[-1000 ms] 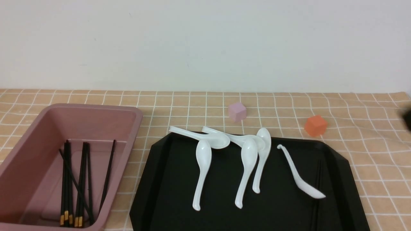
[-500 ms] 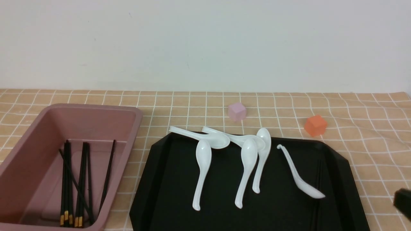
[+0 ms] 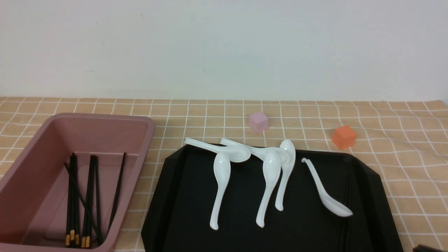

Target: On brown tablecloth take chopsticks from black tray and put them in box.

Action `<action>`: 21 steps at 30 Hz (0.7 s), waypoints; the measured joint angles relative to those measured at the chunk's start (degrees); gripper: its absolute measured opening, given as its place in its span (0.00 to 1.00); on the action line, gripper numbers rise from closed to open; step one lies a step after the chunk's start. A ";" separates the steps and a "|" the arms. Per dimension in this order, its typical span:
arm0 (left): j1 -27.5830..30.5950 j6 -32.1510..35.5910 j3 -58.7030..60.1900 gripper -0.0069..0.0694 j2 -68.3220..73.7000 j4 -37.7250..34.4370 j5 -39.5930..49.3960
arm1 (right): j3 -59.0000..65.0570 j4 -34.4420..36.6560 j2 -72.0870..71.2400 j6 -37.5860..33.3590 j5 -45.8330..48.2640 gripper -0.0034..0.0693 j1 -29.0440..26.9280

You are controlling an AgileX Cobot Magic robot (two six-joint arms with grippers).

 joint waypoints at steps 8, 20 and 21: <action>0.00 0.00 0.00 0.40 0.00 0.00 0.00 | 0.05 -0.25 -0.35 0.00 0.61 0.06 0.00; 0.00 0.00 0.00 0.40 0.00 0.00 0.00 | 10.30 -10.55 -16.83 5.33 -1.27 0.08 -11.24; 0.00 0.00 0.00 0.40 0.00 0.00 0.00 | 10.65 -10.96 -18.39 5.96 -1.18 0.08 -12.27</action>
